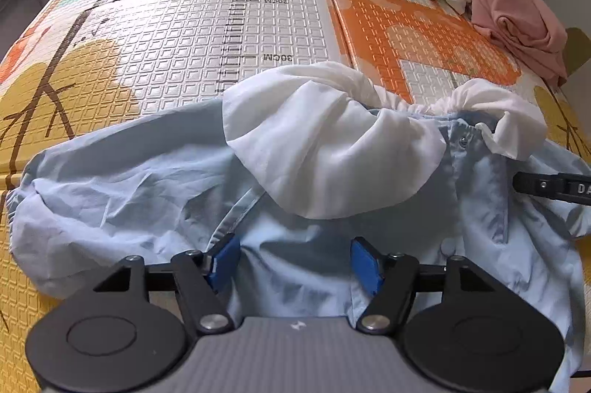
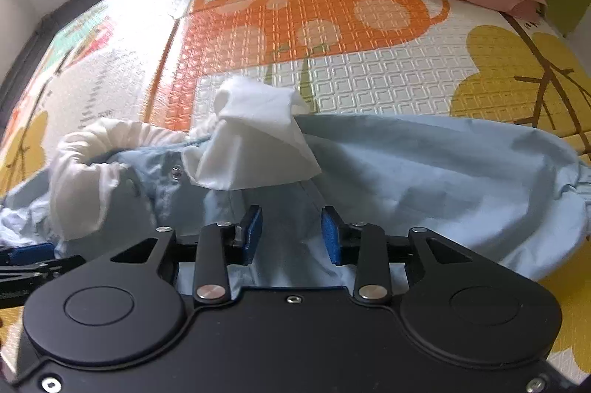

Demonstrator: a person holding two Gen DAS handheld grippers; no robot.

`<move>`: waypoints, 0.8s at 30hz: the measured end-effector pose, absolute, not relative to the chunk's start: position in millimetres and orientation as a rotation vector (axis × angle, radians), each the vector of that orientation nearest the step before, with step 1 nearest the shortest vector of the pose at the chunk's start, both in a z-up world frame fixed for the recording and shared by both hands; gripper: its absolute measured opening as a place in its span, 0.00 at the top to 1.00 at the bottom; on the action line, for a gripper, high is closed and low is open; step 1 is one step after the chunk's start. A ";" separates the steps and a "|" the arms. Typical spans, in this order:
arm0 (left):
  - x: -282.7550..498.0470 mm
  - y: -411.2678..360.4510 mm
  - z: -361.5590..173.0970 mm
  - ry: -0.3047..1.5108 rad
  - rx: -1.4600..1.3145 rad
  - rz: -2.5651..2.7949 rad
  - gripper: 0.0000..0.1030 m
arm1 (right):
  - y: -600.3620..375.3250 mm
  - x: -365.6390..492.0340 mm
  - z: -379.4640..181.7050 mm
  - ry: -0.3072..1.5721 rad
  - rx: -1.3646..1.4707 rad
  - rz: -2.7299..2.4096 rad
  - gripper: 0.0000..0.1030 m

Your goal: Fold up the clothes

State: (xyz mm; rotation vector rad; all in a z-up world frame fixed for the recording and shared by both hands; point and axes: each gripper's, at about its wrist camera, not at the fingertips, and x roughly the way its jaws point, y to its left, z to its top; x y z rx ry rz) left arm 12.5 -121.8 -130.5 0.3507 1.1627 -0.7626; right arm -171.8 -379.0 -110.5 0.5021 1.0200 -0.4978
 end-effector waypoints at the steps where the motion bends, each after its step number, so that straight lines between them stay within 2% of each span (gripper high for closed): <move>1: 11.3 -121.5 -128.0 1.163 0.347 -0.761 0.30 | -378.5 -173.4 -106.2 1.015 0.508 -0.495 0.66; 8: -5.1 -127.4 -102.9 1.143 0.342 -0.779 0.22 | -366.3 -183.2 -75.0 1.009 0.508 -0.471 0.51; 12: -18.3 -128.2 -88.8 1.142 0.333 -0.797 0.21 | -353.3 -190.9 -57.2 1.001 0.451 -0.474 0.31; 13: -22.0 -127.6 -85.4 1.142 0.332 -0.801 0.21 | -350.5 -192.9 -53.2 1.000 0.441 -0.478 0.28; 18: -36.6 -125.0 -74.2 1.153 0.358 -0.803 0.20 | -337.6 -203.8 -36.9 1.003 0.398 -0.490 0.18; 24: -51.0 -117.6 -65.8 1.178 0.393 -0.802 0.20 | -320.0 -214.4 -26.5 1.029 0.356 -0.482 0.17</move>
